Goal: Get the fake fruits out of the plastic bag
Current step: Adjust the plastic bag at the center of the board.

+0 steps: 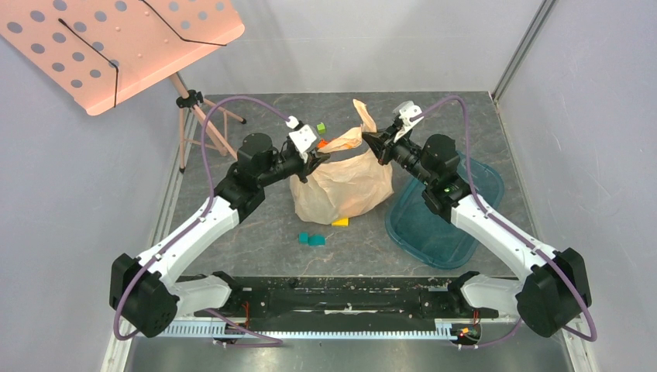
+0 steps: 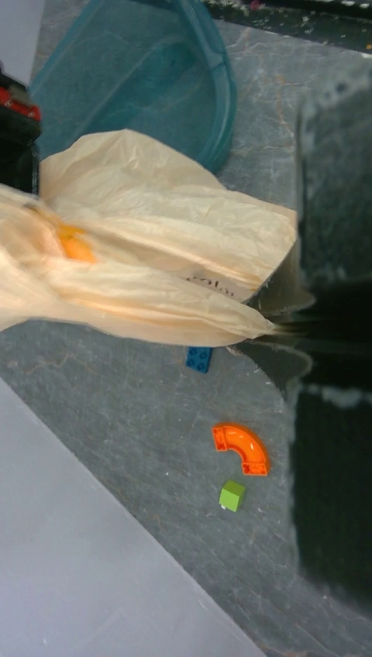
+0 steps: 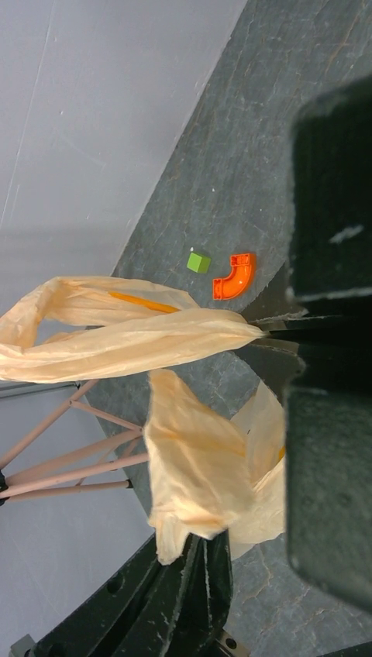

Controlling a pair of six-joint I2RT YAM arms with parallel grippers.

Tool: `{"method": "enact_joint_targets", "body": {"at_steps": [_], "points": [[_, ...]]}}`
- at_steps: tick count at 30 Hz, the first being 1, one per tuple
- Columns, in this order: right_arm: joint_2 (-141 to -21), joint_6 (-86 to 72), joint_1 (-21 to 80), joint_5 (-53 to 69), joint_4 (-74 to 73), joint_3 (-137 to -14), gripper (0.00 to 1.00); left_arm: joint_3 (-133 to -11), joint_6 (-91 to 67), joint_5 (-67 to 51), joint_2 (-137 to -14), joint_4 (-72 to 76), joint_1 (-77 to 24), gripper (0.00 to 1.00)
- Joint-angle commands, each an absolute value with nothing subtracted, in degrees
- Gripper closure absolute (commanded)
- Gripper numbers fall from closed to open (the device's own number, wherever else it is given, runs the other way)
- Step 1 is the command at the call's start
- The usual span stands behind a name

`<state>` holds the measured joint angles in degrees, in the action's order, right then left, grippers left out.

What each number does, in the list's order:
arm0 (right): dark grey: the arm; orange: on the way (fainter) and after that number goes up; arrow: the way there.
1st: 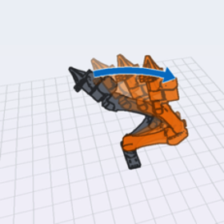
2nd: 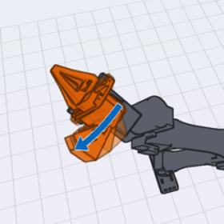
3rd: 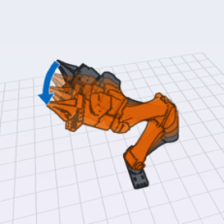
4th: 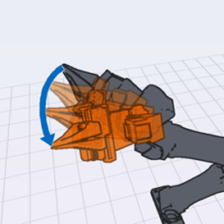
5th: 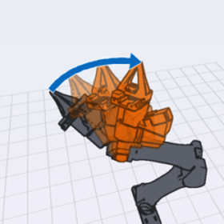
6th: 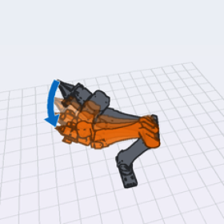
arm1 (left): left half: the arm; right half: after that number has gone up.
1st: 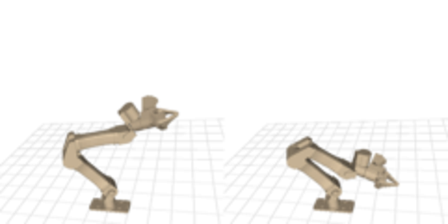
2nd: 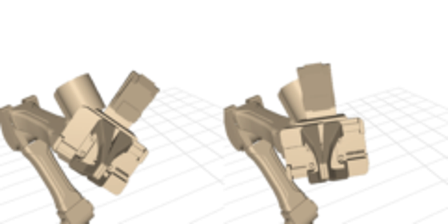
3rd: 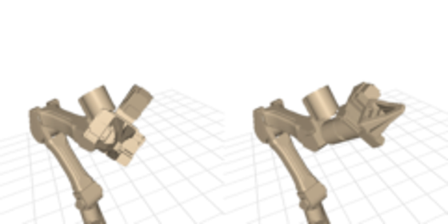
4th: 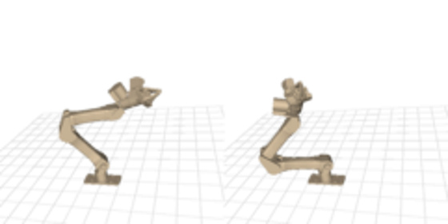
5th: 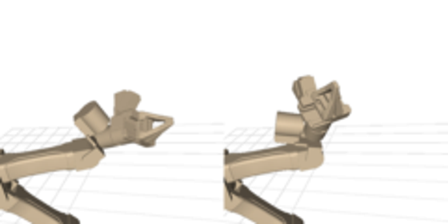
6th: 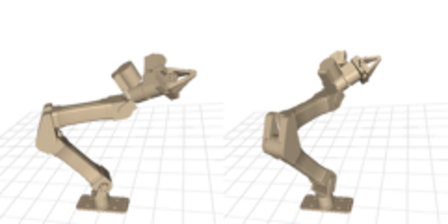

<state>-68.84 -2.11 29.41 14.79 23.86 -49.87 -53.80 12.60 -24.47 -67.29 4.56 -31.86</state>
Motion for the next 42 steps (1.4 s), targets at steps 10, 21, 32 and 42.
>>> {"method": "enact_joint_targets", "body": {"at_steps": [10, 21, 32, 42], "points": [[-82.89, 4.73, 29.09, 4.16, 16.52, -78.35, 1.0, -78.78, 12.39, -19.47, -84.12, 9.02, -26.21, 0.98], [-85.28, 4.05, 28.3, 6.56, 22.91, -78.17, 1.0, -75.71, 4.59, -22.81, -84.74, 22.92, -22.24, 0.98], [-69.49, -8.67, 28.56, 16.52, 43.8, -36.87, 1.0, -33.03, -11.41, -17.29, -74.14, 56.04, -22.91, 0.66], [-68.3, -8.23, 30.49, 21.33, 42.28, -33.85, 1.0, -33.56, -10.75, -18.56, -72.7, 50.37, -23.8, 0.43]]}}
